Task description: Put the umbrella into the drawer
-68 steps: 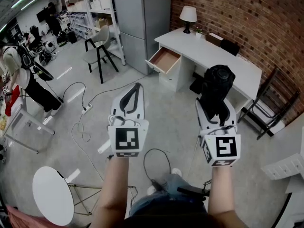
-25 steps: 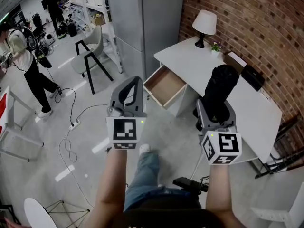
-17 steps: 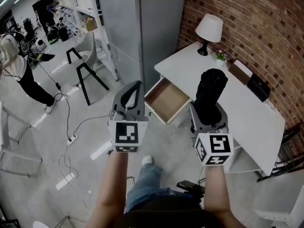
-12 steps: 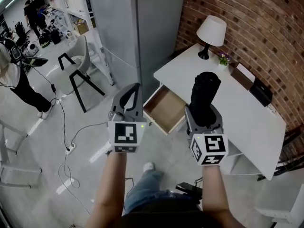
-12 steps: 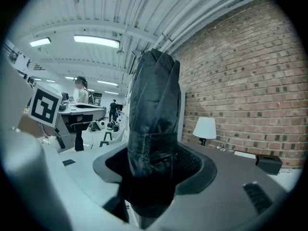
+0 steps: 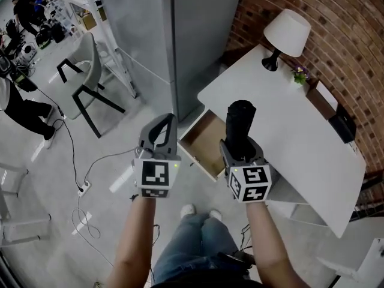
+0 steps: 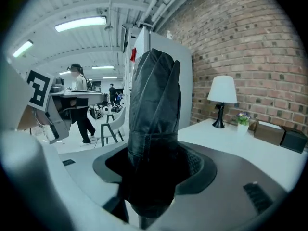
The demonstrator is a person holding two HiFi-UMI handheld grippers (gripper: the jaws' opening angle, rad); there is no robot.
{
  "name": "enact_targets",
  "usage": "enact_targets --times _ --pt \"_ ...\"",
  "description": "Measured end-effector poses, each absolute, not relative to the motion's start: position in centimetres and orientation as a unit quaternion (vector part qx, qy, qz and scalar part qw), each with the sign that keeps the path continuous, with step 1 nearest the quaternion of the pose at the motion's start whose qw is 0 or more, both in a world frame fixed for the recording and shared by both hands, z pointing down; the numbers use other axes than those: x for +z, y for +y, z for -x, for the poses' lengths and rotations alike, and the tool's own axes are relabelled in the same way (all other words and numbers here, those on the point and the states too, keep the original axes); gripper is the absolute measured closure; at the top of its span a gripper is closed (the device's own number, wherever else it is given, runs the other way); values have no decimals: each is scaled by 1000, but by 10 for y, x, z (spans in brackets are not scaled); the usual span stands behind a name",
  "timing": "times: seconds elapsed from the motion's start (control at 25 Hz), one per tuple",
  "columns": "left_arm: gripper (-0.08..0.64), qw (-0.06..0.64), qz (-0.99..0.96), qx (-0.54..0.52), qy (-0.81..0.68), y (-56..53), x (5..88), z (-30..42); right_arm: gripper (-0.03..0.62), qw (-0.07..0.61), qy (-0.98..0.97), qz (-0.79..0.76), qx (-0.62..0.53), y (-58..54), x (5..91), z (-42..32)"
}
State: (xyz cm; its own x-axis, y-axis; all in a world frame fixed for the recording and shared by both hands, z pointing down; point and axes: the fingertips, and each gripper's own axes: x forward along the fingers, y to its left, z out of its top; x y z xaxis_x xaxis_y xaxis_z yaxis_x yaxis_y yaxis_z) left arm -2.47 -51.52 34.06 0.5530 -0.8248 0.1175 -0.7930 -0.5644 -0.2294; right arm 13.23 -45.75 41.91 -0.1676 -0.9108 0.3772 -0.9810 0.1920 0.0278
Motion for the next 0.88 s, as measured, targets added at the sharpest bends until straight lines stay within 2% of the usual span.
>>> enact_targets --times 0.4,0.88 --pt "558 -14 869 -156 470 -559 462 35 341 263 -733 -579 242 -515 610 -108" --pt "558 -28 863 -187 469 -596 542 28 337 344 -678 -572 308 -574 772 -136"
